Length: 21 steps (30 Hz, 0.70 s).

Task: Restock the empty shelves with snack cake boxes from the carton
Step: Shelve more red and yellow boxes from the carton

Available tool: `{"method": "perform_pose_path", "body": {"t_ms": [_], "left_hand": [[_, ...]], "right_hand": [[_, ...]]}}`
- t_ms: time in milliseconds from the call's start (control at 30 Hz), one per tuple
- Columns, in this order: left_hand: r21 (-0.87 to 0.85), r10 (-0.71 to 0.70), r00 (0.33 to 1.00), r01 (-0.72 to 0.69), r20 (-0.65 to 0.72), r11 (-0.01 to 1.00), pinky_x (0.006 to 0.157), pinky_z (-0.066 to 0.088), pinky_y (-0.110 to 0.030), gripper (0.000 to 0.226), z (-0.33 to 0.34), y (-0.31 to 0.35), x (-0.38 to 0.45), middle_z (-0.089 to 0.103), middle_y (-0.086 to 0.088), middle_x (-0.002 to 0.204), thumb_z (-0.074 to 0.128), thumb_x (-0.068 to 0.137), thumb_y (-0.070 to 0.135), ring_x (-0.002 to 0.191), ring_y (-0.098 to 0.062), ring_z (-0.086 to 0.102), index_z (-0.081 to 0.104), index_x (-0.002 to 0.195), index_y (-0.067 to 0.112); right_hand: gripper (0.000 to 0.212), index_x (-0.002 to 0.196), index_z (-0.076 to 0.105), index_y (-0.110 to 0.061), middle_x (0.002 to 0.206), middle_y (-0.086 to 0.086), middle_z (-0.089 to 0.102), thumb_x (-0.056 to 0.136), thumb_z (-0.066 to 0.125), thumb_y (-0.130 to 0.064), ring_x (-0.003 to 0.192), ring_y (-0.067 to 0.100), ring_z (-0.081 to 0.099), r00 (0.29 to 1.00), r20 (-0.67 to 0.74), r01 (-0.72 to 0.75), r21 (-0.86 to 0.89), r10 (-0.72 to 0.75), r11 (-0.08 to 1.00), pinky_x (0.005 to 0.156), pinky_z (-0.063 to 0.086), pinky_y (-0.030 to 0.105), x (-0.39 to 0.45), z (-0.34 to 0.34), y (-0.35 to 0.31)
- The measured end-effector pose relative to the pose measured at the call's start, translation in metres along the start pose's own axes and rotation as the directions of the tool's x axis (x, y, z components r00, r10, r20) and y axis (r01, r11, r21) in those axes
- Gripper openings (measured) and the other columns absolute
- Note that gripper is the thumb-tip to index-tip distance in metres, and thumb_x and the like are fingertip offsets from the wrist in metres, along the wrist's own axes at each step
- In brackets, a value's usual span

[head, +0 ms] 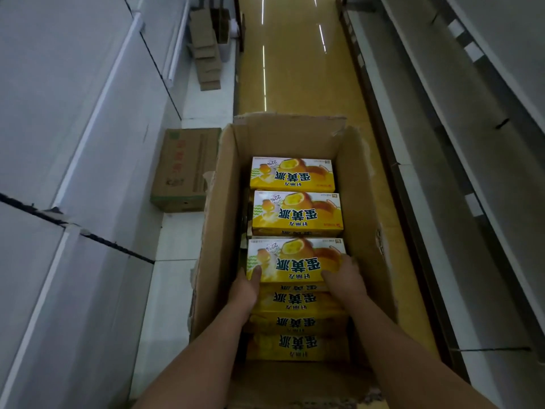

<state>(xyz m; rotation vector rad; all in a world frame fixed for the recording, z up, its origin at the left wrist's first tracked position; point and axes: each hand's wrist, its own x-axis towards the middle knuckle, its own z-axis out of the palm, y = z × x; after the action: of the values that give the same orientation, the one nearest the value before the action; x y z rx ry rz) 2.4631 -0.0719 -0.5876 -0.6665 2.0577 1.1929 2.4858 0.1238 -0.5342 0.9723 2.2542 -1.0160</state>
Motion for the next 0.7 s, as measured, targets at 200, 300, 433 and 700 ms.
{"method": "perform_pose_path", "body": {"t_ms": [200, 300, 433, 700], "left_hand": [[-0.190, -0.139, 0.987, 0.153, 0.086, 0.970, 0.104, 0.041, -0.051, 0.070, 0.003, -0.009, 0.031, 0.044, -0.014, 0.145, 0.042, 0.092, 0.060, 0.128, -0.038, 0.046, 0.034, 0.147, 0.018], [-0.278, -0.168, 0.982, 0.185, 0.086, 0.943, 0.101, 0.043, -0.053, 0.070, 0.004, -0.011, 0.033, 0.046, -0.016, 0.142, 0.056, 0.089, 0.050, 0.124, -0.039, 0.049, 0.035, 0.145, 0.014], [-0.506, -0.127, 0.992, 0.099, -0.021, 0.857, 0.073, 0.055, -0.046, 0.055, -0.004, 0.012, 0.018, 0.056, -0.014, 0.121, 0.070, 0.085, 0.026, 0.104, -0.037, 0.059, 0.043, 0.132, 0.017], [-0.581, 0.111, 0.992, -0.124, -0.057, 0.804, 0.070, 0.050, -0.033, 0.031, -0.044, 0.088, -0.015, 0.062, -0.009, 0.112, 0.072, 0.080, 0.020, 0.093, -0.027, 0.061, 0.055, 0.107, 0.022]], "right_hand": [[0.067, 0.148, 0.021, -0.011, 0.151, 0.012, 0.029, 0.092, 0.053, -0.028, 0.135, 0.039, 0.027, 0.995, -0.010, -0.095, -0.110, 0.095, 0.989, 0.105, 0.032, 0.042, 0.011, 0.011, -0.004], [0.071, 0.149, 0.017, -0.012, 0.152, 0.012, 0.026, 0.092, 0.052, -0.034, 0.137, 0.037, 0.023, 0.993, 0.004, -0.116, -0.197, 0.119, 0.974, 0.106, 0.031, 0.042, 0.010, 0.012, -0.003], [0.069, 0.146, 0.019, -0.012, 0.147, 0.018, 0.030, 0.091, 0.052, -0.036, 0.134, 0.037, 0.028, 0.988, 0.026, -0.145, -0.203, 0.153, 0.968, 0.105, 0.032, 0.041, 0.009, 0.004, -0.007], [0.079, 0.146, 0.025, -0.012, 0.145, 0.017, 0.033, 0.088, 0.047, -0.061, 0.132, 0.036, 0.036, 0.999, 0.005, -0.038, -0.132, 0.039, 0.991, 0.106, 0.035, 0.046, -0.014, -0.033, -0.022]]}}
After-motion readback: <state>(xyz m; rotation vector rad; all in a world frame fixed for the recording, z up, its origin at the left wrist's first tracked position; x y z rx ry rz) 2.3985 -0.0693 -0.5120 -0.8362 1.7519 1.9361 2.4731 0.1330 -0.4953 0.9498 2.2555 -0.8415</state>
